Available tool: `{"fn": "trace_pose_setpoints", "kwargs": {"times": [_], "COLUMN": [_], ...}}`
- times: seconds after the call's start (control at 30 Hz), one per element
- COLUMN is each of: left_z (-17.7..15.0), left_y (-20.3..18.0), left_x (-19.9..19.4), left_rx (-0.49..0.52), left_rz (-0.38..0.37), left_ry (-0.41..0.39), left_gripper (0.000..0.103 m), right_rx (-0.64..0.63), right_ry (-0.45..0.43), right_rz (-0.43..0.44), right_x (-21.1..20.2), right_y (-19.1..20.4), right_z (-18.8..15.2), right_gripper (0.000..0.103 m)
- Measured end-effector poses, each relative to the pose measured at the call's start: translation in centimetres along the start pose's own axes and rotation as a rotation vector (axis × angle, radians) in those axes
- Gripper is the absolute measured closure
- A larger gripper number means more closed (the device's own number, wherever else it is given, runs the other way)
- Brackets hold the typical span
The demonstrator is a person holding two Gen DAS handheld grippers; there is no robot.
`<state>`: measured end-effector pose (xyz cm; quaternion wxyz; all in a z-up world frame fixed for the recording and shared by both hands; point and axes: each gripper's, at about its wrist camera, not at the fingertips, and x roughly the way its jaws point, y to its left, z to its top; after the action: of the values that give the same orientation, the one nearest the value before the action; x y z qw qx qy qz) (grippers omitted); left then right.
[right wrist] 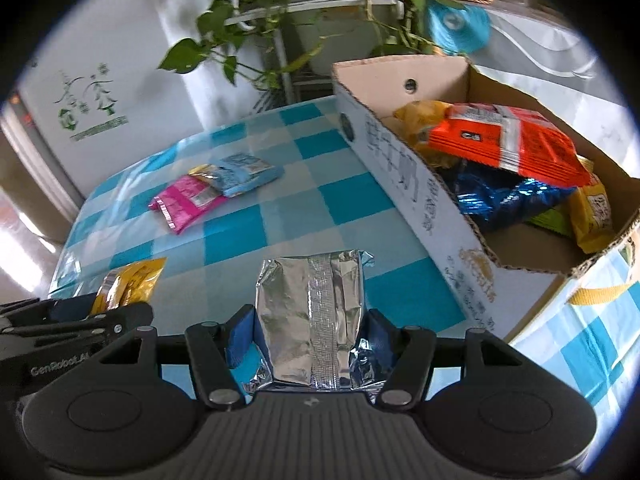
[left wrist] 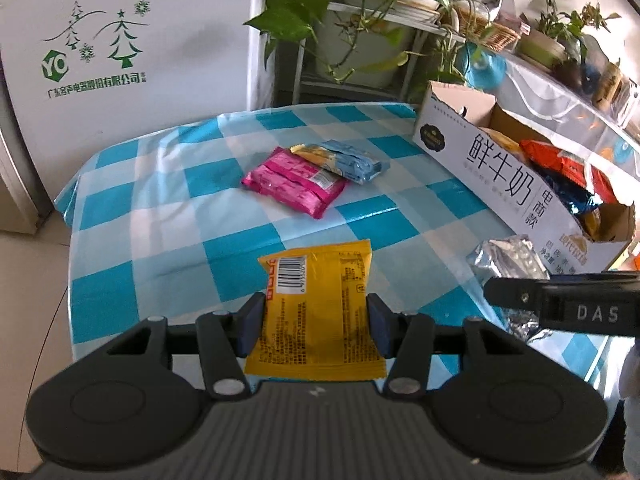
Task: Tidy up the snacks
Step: 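Close the left tool on the yellow bag while the right closes on the silver foil bag, then carry the silver foil bag with the right tool while the left carries the yellow bag over the box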
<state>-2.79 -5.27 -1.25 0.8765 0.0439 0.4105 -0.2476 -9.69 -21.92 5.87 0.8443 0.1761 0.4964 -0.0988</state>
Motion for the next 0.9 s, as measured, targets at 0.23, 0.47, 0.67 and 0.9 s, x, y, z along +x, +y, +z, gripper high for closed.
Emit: {"fn": "trace_pose_setpoints", "kwargs": {"times": [0.23, 0.47, 0.67, 0.9], "left_z": [-0.2, -0.3, -0.2, 0.2], "left_y": [0.2, 0.0, -0.2, -1.1], "left_x": [-1.1, -2.2, -3.4, -5.1], "left_rx": [-0.022, -0.021, -0.021, -0.01], "left_rz": [0.005, 0.003, 0.001, -0.014], "left_ry": [-0.018, -0.042, -0.07, -0.11], "left_gripper": [0.05, 0.05, 0.05, 0.05], "right_rx": [-0.05, -0.077, -0.089, -0.094], "right_ry": [-0.007, -0.013, -0.021, -0.068], "right_rz": [0.041, 0.057, 0.071, 0.095], "right_x": [-1.1, -2.1, -2.9, -4.5], "right_y": [0.9, 1.5, 1.8, 1.7], "right_z": [-0.3, -0.8, -1.0, -0.1], "right_gripper": [0.037, 0.037, 0.037, 0.037]}}
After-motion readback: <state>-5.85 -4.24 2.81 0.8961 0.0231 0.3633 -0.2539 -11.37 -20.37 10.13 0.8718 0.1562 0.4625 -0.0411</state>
